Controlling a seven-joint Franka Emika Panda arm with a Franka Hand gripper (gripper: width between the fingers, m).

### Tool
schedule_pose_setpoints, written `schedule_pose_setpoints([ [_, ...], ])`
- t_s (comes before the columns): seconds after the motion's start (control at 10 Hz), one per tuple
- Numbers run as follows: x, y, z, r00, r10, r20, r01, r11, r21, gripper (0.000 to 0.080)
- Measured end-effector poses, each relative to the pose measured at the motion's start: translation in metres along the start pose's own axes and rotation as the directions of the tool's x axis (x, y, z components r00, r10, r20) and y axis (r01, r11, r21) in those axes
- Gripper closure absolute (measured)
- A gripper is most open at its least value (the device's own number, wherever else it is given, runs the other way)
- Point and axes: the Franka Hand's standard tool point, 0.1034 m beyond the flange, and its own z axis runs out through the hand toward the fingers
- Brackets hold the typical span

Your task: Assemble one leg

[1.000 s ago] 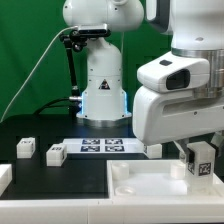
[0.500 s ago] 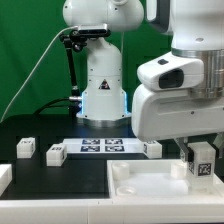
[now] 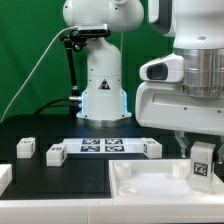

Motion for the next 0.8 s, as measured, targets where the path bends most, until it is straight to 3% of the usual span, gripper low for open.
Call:
schedule_pose_setpoints([
  [0.1,-0.0005,0.0003,0.0002,0.99,0.138,-0.01,-0.138,0.99,0.005,0.0508],
  [0.5,0.0004,0.0009,0.0002,0.944,0.33,-0.003,-0.33,0.944,0.009,0.0508],
  [0.6,-0.0001,0.0005,0.0005,0.957,0.289,-0.004,-0.289,0.957,0.009,0.0438],
  [0.7,-0.0011,-0.0001,0.0007,0.978,0.209,-0.004,-0.209,0.978,0.008,0.0278],
  [0.8,-0.0017,-0.0005,0.0007,0.99,0.14,-0.005,-0.14,0.99,0.007,0.019],
])
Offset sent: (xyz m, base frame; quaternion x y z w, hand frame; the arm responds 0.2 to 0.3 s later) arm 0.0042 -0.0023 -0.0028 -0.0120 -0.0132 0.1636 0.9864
